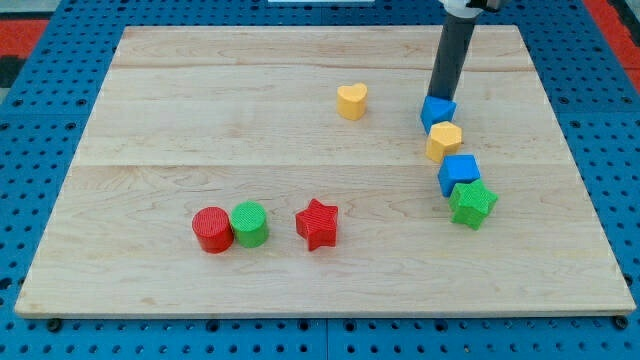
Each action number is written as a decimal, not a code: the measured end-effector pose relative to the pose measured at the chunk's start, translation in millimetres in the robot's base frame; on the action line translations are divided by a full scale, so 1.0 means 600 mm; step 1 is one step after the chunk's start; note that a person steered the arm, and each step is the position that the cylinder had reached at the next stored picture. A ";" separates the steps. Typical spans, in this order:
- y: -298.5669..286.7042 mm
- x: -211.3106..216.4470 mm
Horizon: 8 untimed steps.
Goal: Move the yellow heart above the blue triangle
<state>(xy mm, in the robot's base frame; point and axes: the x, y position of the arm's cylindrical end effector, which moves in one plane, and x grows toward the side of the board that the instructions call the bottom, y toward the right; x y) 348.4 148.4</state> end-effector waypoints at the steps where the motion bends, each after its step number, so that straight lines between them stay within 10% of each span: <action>1: 0.052 -0.030; 4: -0.105 -0.160; 6: -0.338 -0.072; 8: -0.252 -0.028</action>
<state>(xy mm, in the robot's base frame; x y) 331.9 -2.6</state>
